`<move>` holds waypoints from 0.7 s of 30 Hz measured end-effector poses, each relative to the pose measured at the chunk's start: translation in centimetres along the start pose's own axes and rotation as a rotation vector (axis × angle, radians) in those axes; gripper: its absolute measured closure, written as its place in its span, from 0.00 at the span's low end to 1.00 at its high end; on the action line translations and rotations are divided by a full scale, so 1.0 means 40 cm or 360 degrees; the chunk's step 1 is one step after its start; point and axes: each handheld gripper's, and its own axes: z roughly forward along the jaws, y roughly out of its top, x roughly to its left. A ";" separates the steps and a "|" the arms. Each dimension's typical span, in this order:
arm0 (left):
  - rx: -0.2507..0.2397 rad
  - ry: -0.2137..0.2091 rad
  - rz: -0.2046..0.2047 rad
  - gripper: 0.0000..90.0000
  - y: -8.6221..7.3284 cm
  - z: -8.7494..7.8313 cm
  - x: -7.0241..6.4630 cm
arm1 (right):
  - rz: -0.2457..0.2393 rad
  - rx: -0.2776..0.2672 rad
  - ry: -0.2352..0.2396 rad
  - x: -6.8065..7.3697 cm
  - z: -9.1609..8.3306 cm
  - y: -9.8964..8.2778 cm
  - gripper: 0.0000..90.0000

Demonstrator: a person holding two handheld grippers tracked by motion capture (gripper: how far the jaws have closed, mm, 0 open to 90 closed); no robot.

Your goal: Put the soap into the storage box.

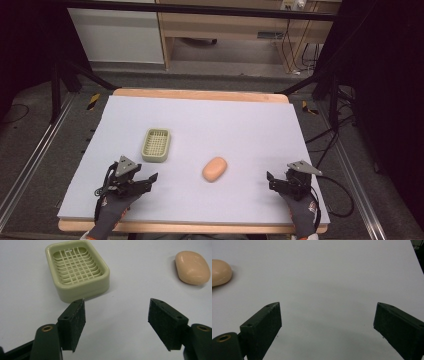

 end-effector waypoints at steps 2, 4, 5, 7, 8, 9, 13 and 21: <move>-0.0006 -0.0008 0.0010 0.32 0.003 0.002 -0.009 | -0.0007 0.0001 0.0008 0.002 0.000 0.001 0.09; -0.0005 -0.0020 0.0018 0.32 0.005 0.005 -0.018 | -0.0009 0.0005 0.0011 0.004 0.001 0.001 0.09; -0.0005 -0.0026 0.0021 0.32 0.006 0.007 -0.021 | -0.0012 0.0004 0.0009 0.004 0.001 0.001 0.09; 0.0002 -0.0041 0.0029 0.32 0.009 0.011 -0.030 | -0.0010 0.0005 0.0007 0.003 0.001 0.001 0.09; 0.0002 -0.0041 0.0029 0.31 0.009 0.011 -0.030 | -0.0010 0.0005 0.0007 0.003 0.001 0.001 0.09; -0.0001 -0.0051 0.0030 0.31 0.012 0.015 -0.037 | -0.0010 0.0011 0.0012 0.003 0.002 0.001 0.09; 0.0011 -0.0062 0.0058 0.31 0.015 0.021 -0.050 | -0.0023 0.0020 0.0021 0.006 0.004 0.000 0.09; 0.0001 -0.0090 0.0098 0.31 0.029 0.028 -0.074 | -0.0027 0.0031 0.0008 0.007 0.007 0.000 0.09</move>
